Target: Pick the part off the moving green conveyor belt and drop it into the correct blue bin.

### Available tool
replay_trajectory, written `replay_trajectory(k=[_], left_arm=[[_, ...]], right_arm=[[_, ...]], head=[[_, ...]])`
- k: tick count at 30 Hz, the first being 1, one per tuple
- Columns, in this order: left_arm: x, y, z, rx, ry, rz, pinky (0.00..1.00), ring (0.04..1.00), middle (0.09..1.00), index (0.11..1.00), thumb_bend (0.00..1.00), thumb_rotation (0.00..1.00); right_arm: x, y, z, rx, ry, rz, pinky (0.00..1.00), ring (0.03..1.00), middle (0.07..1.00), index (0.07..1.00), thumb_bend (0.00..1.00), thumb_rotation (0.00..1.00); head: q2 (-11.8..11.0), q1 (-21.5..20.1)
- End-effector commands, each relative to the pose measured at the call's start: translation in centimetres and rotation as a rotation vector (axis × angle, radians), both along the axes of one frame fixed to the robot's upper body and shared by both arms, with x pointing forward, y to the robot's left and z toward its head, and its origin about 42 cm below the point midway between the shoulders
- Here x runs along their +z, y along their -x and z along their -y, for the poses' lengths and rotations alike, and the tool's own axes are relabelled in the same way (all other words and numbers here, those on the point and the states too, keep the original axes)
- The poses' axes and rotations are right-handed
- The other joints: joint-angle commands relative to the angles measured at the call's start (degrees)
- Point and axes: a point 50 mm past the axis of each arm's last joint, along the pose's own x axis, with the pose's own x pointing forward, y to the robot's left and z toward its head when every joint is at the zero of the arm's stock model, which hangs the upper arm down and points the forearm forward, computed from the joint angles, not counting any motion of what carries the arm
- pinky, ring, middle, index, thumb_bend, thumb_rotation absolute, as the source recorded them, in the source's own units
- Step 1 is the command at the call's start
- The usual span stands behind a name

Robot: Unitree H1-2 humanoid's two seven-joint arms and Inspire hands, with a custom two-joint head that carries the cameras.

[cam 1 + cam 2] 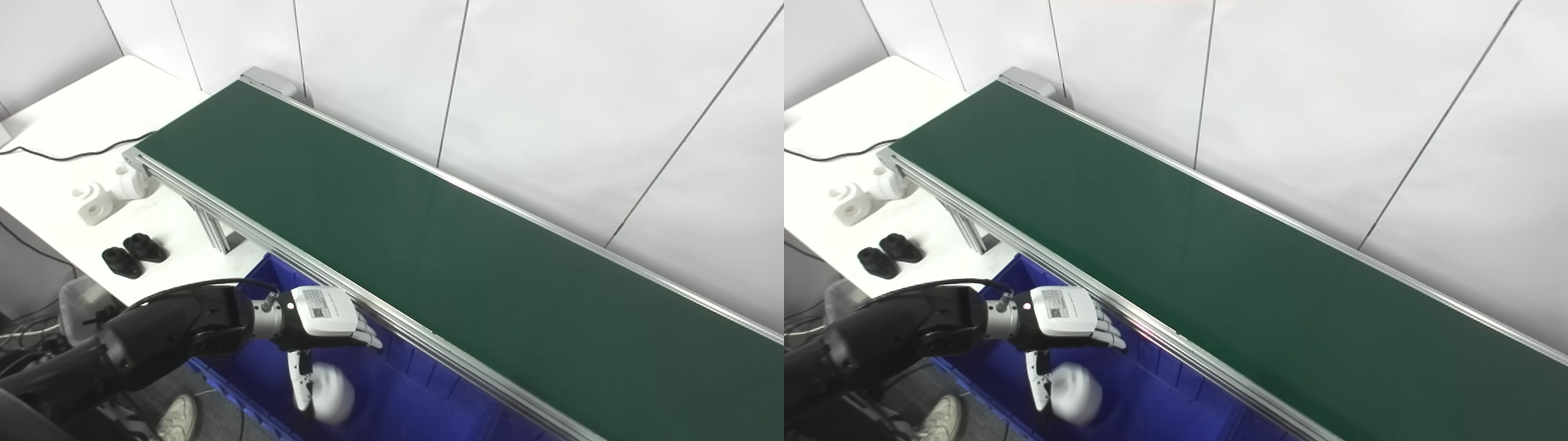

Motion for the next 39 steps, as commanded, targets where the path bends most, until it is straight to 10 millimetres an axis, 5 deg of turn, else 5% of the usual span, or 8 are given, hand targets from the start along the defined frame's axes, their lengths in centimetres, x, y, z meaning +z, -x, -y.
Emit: replay_trajectory(k=[1, 8, 13, 17, 19, 23, 30, 39], left_arm=[[2.3, 0.0, -0.1, -0.015, 0.105, 0.074, 0.82, 0.854, 0.888, 0.902, 1.00, 0.91], [6.5, 3.7, 3.6, 0.001, 0.581, 0.125, 0.75, 0.813, 0.845, 0.871, 1.00, 0.91], [10.4, 8.8, 6.4, 0.114, 1.052, 0.118, 0.67, 0.753, 0.792, 0.827, 1.00, 0.82], [10.8, 11.6, 9.2, 0.256, 1.378, -0.036, 0.76, 0.834, 0.846, 0.870, 0.95, 0.75], [10.1, 12.4, 11.2, 0.360, 1.468, -0.081, 0.88, 0.908, 0.900, 0.908, 0.91, 0.72], [5.8, 11.5, 13.1, 0.568, 1.525, -0.273, 1.00, 0.996, 0.996, 0.997, 0.78, 0.93], [-0.5, 8.5, 10.6, 0.578, 1.304, -0.360, 1.00, 1.000, 1.000, 1.000, 0.88, 1.00], [-2.6, 7.2, 10.0, 0.525, 1.165, -0.440, 1.00, 1.000, 1.000, 1.000, 0.83, 0.96]], right_arm=[[0.9, 0.2, -0.3, 0.005, -0.004, 0.054, 1.00, 1.000, 1.000, 1.000, 0.84, 1.00], [1.1, 0.4, -1.1, 0.012, 0.009, 0.059, 1.00, 1.000, 1.000, 1.000, 0.83, 1.00], [1.7, 0.5, -3.5, 0.009, 0.024, 0.062, 1.00, 0.995, 1.000, 1.000, 0.88, 1.00], [2.0, 0.2, -5.4, 0.016, 0.030, 0.063, 1.00, 0.975, 0.987, 1.000, 0.89, 1.00], [2.0, 0.0, -6.4, 0.010, 0.025, 0.068, 0.98, 0.960, 0.974, 0.994, 0.88, 1.00], [2.2, -0.8, -8.6, 0.011, 0.014, 0.060, 0.96, 0.953, 0.977, 0.974, 0.85, 1.00], [1.8, -2.0, -10.9, -0.005, -0.012, 0.040, 1.00, 0.984, 1.000, 0.972, 0.84, 0.98], [1.0, -2.9, -11.7, -0.019, 0.001, 0.042, 1.00, 1.000, 1.000, 0.984, 0.80, 0.98]], head=[[0.1, 0.0], [2.3, -7.9], [5.5, -26.1], [6.1, -38.0], [6.0, -41.3], [5.8, -48.2], [4.4, -56.2], [4.1, -61.1]])
